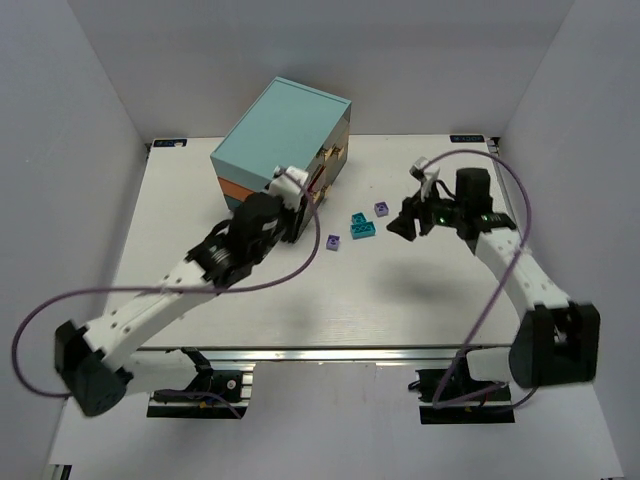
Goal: Sort the legos into containers by color
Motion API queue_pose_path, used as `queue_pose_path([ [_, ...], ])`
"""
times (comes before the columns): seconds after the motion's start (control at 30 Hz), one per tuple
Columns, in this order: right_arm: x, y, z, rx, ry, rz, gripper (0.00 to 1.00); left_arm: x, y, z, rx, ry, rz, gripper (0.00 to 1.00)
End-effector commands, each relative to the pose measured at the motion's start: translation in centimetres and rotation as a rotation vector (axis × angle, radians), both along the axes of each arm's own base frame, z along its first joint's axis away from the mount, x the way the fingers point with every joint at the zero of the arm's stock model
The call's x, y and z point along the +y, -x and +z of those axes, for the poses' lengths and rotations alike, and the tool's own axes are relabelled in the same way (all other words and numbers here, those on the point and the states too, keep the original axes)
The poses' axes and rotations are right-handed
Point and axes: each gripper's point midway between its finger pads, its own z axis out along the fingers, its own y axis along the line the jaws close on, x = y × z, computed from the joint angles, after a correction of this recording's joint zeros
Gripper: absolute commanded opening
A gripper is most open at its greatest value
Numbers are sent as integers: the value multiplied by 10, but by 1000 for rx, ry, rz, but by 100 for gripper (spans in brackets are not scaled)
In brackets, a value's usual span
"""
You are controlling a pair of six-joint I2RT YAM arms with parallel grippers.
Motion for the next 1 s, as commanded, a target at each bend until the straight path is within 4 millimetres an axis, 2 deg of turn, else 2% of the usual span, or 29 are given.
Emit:
queue_pose_path([
  [0.0,24,-57,3,52,-38,10,69,30,23,-11,-16,46,34,59],
  [0.03,30,-71,2,133,-83,-28,70,40,26,-7,-40,39,56,63],
  [0.07,40,-94,32,106,-131,-19,72,50,31,-1,-66,49,72,67],
  [0.1,52,-108,5,227,-162,-6,73,59,31,4,-85,43,106,67],
  [0.13,58,-121,4,285,-197,-20,73,63,32,9,-102,43,114,68],
  [0.17,68,-139,29,306,-261,-37,74,68,34,16,-120,58,127,68],
  [0.2,78,-154,9,368,-285,-44,73,73,33,16,-142,30,138,68],
  [0.23,82,-165,9,376,-314,-60,73,76,34,15,-150,17,139,68],
  [0.27,87,-175,18,407,-366,-89,72,76,33,14,-150,14,141,68],
  [0.3,90,-191,14,377,-397,-99,72,75,34,14,-151,16,137,68],
  [0.37,93,-208,12,415,-456,-142,72,69,35,14,-141,22,105,68],
  [0.4,93,-216,19,389,-485,-143,72,66,35,12,-137,20,94,68],
  [0.47,100,-224,15,432,-524,-142,72,63,34,12,-133,21,82,68],
  [0.53,106,-232,24,406,-555,-119,73,60,34,9,-125,14,69,68],
  [0.57,107,-235,16,423,-563,-117,73,60,34,9,-124,17,67,68],
  [0.63,112,-239,17,440,-599,-102,72,59,34,7,-121,10,62,68],
  [0.67,114,-242,3,470,-603,-103,72,59,33,7,-122,9,64,68],
  [0.73,114,-247,2,486,-624,-103,70,59,34,5,-121,3,63,68],
  [0.77,116,-250,-8,502,-628,-97,69,60,33,5,-126,4,67,68],
  [0.83,118,-253,-7,512,-648,-86,68,59,33,3,-123,-2,63,68],
  [0.87,117,-257,-16,523,-654,-88,68,59,32,3,-124,0,63,68],
  [0.93,119,-258,-16,541,-672,-79,67,59,32,2,-122,-9,61,68],
  [0.97,120,-259,-22,544,-676,-75,67,58,32,0,-119,-13,59,68],
])
